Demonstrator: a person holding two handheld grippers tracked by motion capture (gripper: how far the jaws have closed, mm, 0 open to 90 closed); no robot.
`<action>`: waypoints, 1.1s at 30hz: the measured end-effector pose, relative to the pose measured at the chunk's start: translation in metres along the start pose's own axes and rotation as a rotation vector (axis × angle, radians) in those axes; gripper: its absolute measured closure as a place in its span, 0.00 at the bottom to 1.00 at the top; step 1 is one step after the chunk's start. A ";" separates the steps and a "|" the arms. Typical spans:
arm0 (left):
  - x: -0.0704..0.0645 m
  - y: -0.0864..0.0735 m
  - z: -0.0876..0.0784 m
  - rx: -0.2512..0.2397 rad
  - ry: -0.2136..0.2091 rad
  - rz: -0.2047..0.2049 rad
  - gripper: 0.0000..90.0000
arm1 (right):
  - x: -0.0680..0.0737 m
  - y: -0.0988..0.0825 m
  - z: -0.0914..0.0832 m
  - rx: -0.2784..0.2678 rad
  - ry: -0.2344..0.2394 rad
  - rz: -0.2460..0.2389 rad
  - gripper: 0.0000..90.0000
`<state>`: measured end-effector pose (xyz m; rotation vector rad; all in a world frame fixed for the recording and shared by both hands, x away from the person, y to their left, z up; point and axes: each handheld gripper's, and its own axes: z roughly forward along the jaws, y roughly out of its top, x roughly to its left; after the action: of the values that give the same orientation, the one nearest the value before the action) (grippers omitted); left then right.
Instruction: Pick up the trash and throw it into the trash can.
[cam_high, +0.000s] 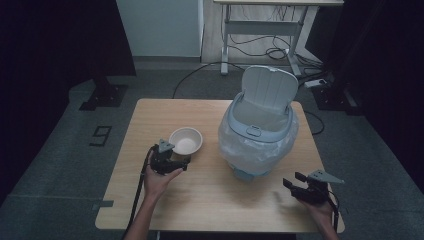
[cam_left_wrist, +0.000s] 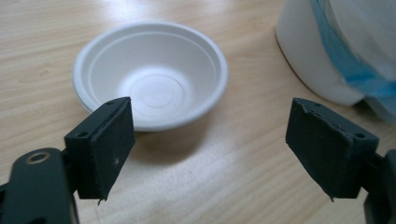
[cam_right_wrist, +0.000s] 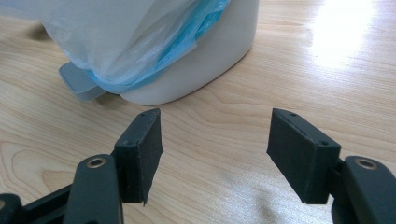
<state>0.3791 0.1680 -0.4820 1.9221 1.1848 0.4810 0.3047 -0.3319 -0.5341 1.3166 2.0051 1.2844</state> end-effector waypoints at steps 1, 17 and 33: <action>0.002 0.002 0.000 0.000 0.003 -0.005 0.16 | 0.000 0.000 0.000 0.000 0.000 0.000 0.39; 0.037 0.016 0.024 0.049 0.064 -0.063 0.17 | -0.001 -0.002 0.000 0.005 -0.009 0.002 0.39; 0.070 0.009 0.061 0.081 0.096 -0.116 0.35 | 0.000 -0.003 0.004 0.030 -0.028 -0.022 0.39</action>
<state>0.4585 0.1999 -0.5176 1.9036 1.3886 0.4737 0.3063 -0.3301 -0.5387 1.3152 2.0221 1.2236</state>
